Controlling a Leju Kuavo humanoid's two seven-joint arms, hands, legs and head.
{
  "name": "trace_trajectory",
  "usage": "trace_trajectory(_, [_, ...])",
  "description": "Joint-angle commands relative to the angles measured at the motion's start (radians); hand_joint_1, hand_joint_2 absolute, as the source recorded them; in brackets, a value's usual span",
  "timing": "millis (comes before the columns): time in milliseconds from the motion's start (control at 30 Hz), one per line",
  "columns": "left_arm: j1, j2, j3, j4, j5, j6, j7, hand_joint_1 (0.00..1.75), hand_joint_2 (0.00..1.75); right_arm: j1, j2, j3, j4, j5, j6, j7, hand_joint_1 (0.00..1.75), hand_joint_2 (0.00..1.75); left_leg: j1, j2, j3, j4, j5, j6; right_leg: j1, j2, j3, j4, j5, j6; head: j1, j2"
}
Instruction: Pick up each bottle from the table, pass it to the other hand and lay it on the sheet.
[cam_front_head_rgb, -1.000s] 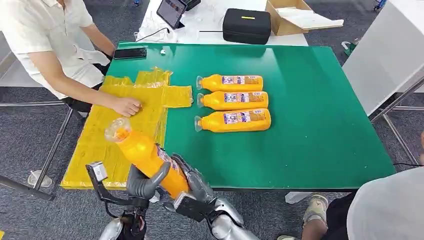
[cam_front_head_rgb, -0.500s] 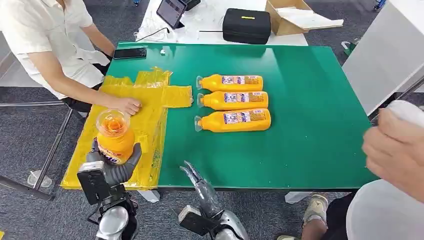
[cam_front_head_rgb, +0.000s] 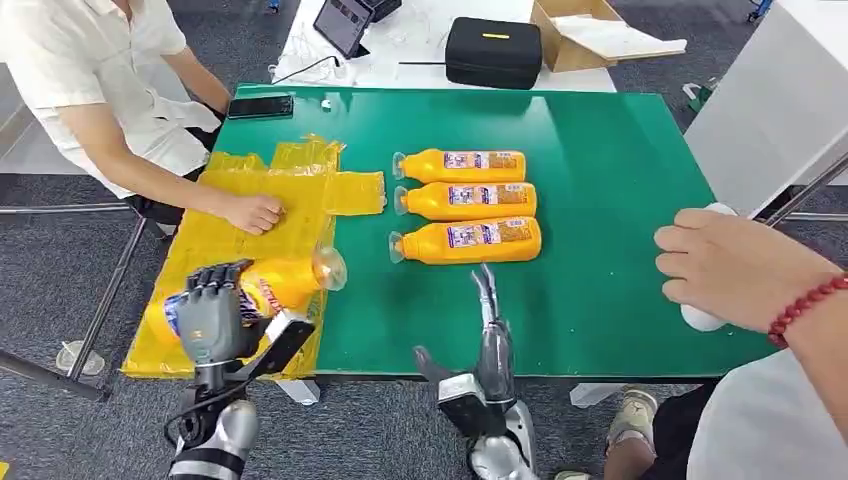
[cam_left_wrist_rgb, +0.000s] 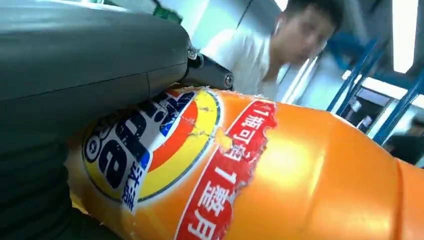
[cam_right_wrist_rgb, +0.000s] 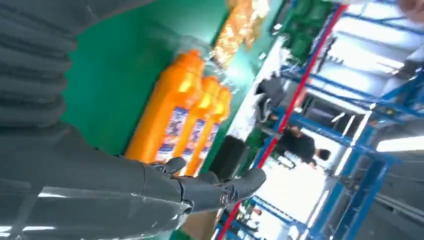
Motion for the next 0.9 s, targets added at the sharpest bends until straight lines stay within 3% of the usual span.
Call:
trace_trajectory(33, [-0.201, 0.110, -0.140, 0.444, -0.045, -0.029, 0.093, 1.75, 1.75, -0.022, -0.021, 0.012, -0.003, -0.048, 0.034, 0.000, 0.00, 1.75, -0.001, -0.001, 0.007, -0.002, -0.001, 0.001, 0.000, -0.003, 0.007, -0.001, -0.002, -0.002, 0.000, 0.000])
trace_trajectory(67, [-0.205, 0.114, -0.147, 0.455, -0.046, -0.035, 0.094, 1.68, 1.75, -0.021, -0.023, 0.017, -0.003, -0.050, 0.033, 0.000, 0.00, 1.75, -0.001, -0.001, 0.008, -0.002, -0.001, 0.001, 0.000, -0.003, 0.008, -0.001, -0.002, -0.002, 0.000, 0.000])
trace_trajectory(100, [-0.210, 0.124, -0.158, 0.472, -0.047, -0.029, 0.090, 1.31, 1.75, -0.021, -0.029, 0.027, -0.003, -0.058, 0.029, 0.000, 0.00, 1.75, -0.001, 0.000, 0.003, -0.001, 0.000, 0.000, 0.000, -0.001, 0.003, -0.001, 0.000, -0.001, 0.000, 0.000])
trace_trajectory(167, [-0.220, 0.128, -0.166, 0.494, -0.045, -0.046, 0.092, 1.24, 1.75, -0.026, -0.033, 0.036, 0.005, -0.064, 0.032, 0.000, 0.00, 1.75, 0.000, 0.001, 0.004, -0.001, 0.000, 0.000, 0.000, 0.000, 0.003, -0.001, -0.001, -0.001, 0.000, 0.000])
trace_trajectory(200, [-0.225, 0.127, -0.165, 0.505, -0.033, -0.063, 0.090, 0.73, 1.75, -0.033, -0.031, 0.038, 0.019, -0.068, 0.037, 0.000, 0.00, 1.75, -0.001, 0.001, 0.006, -0.001, -0.001, 0.001, 0.000, -0.001, 0.006, -0.001, -0.002, -0.002, 0.000, 0.000])
trace_trajectory(233, [-0.225, 0.127, -0.165, 0.505, -0.033, -0.063, 0.090, 0.73, 1.75, -0.033, -0.031, 0.038, 0.019, -0.068, 0.037, 0.000, 0.00, 1.75, 0.000, 0.001, 0.003, -0.001, -0.001, 0.000, 0.000, 0.000, 0.003, -0.001, -0.001, -0.001, 0.000, 0.000])
trace_trajectory(400, [-0.235, 0.132, -0.185, 0.529, -0.017, -0.144, 0.090, 0.03, 1.75, -0.046, -0.032, 0.044, 0.036, -0.080, 0.043, 0.000, 0.00, 1.75, 0.000, 0.001, 0.004, -0.001, 0.000, 0.000, 0.000, 0.000, 0.004, 0.000, -0.001, -0.001, 0.000, 0.000])
trace_trajectory(633, [-0.224, 0.160, -0.196, 0.529, 0.089, -0.336, -0.019, 0.00, 1.75, -0.063, -0.036, 0.049, 0.053, -0.107, 0.060, 0.000, 0.00, 1.75, 0.000, 0.001, 0.004, -0.001, 0.000, 0.000, 0.000, 0.000, 0.005, -0.001, 0.000, -0.001, 0.000, 0.000])
trace_trajectory(733, [-0.208, 0.158, -0.185, 0.508, 0.107, -0.257, 0.000, 0.00, 1.75, -0.064, -0.033, 0.046, 0.065, -0.106, 0.054, 0.000, 0.00, 1.75, -0.001, 0.003, 0.009, -0.002, -0.001, 0.001, 0.000, 0.001, 0.010, -0.001, -0.001, -0.001, 0.000, 0.000])
trace_trajectory(900, [-0.208, 0.158, -0.185, 0.508, 0.107, -0.257, 0.000, 0.00, 1.75, -0.064, -0.033, 0.046, 0.065, -0.106, 0.054, 0.000, 0.00, 1.75, 0.000, 0.001, 0.008, -0.001, 0.000, 0.001, 0.000, 0.000, 0.010, -0.001, -0.001, -0.001, 0.000, 0.000])
